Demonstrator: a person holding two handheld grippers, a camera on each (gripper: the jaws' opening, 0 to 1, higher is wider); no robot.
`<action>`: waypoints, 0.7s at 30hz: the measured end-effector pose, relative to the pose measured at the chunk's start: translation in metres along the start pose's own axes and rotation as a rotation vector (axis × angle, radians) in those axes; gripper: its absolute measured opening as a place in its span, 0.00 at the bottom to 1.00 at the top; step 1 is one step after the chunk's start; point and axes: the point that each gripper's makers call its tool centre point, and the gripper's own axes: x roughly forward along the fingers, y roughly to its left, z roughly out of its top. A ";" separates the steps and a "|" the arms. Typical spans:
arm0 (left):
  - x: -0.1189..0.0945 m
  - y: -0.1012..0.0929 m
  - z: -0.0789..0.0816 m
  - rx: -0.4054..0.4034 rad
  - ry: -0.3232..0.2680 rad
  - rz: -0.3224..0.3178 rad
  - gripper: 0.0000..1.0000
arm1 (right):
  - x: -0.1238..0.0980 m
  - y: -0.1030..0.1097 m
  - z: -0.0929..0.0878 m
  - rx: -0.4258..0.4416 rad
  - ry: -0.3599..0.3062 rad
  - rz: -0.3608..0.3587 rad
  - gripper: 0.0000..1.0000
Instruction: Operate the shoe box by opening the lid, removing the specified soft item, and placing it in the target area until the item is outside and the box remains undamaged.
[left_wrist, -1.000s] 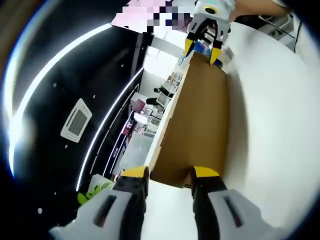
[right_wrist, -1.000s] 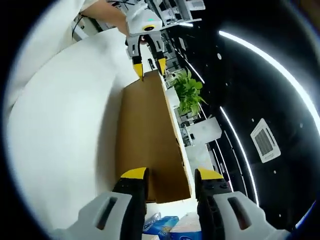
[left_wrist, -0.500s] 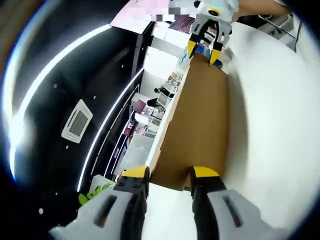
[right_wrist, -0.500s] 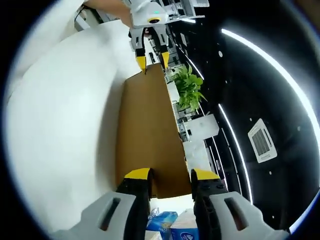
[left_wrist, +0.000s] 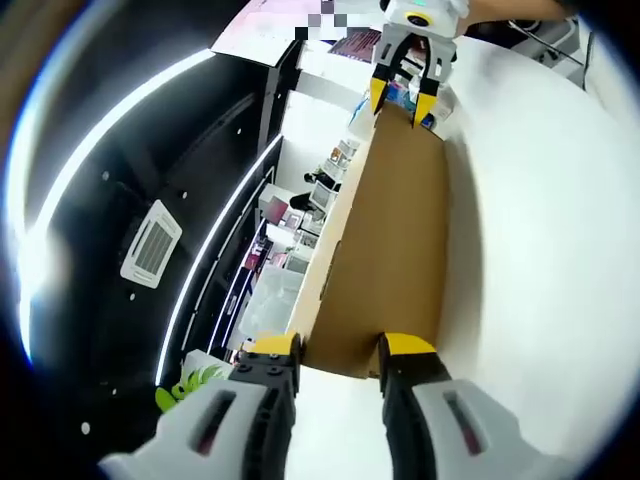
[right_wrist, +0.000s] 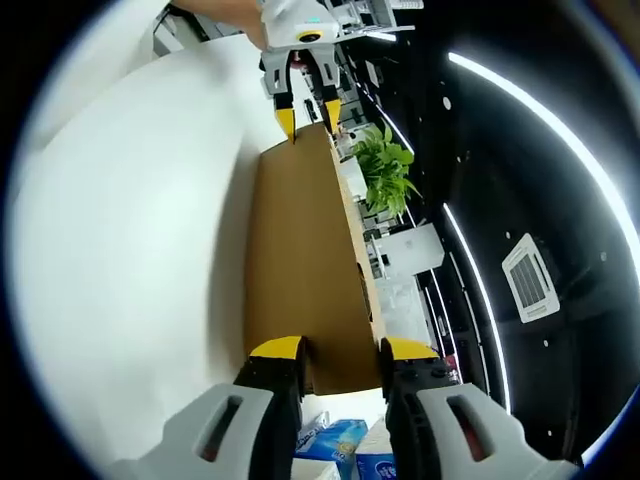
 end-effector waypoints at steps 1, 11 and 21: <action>0.000 0.000 0.000 -0.006 -0.001 0.001 0.31 | 0.000 0.002 0.000 0.035 -0.006 -0.002 0.30; 0.000 -0.003 -0.002 -0.009 -0.015 -0.004 0.30 | 0.000 0.005 0.000 0.070 -0.010 0.012 0.32; -0.004 0.002 0.006 -0.349 -0.064 -0.005 0.35 | -0.001 0.007 0.010 0.396 -0.112 0.005 0.46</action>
